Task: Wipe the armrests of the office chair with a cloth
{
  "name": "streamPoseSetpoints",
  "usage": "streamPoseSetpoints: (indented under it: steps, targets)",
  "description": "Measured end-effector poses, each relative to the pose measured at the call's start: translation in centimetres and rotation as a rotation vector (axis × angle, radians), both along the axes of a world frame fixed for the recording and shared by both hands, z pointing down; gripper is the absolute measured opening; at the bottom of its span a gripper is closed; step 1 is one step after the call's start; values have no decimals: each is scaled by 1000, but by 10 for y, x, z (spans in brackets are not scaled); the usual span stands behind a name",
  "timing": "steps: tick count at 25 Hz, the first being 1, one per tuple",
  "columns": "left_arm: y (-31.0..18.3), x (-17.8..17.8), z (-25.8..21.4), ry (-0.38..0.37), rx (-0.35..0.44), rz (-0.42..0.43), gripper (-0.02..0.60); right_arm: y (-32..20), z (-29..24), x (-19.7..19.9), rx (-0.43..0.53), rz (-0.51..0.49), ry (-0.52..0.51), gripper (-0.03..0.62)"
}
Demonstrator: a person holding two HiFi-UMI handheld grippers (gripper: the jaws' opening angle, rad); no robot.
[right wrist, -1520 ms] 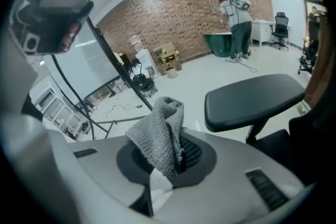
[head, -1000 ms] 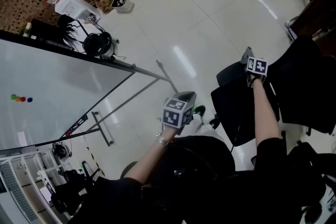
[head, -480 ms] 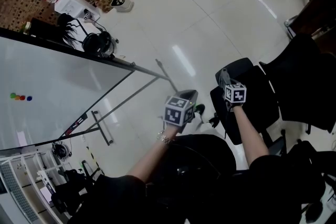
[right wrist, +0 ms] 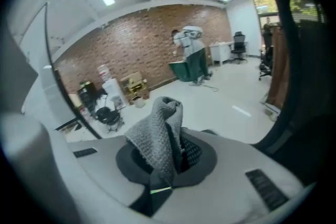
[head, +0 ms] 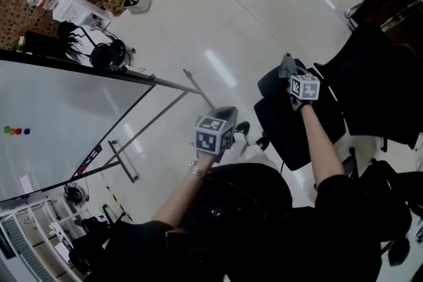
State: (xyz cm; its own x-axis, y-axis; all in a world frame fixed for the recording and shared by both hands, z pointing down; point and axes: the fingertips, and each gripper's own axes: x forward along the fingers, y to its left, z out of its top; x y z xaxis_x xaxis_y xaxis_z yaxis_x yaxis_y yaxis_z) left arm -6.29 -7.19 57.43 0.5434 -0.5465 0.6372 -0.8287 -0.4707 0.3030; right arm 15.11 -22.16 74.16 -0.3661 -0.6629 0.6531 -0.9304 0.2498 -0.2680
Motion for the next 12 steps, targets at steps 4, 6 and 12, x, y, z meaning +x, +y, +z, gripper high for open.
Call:
streamPoseSetpoints:
  steps: [4,6,12]
  targets:
    - [11,-12,5,-9,-21,-26,-14,-45,17,79,-124,132,109,40]
    - [15,-19,4,-9,-27,-44,-14,-42,36,94,-199,145,149,40]
    - [14,-32,5,-4,-26,-85,-14,-3,56,97,-116,293,81,41]
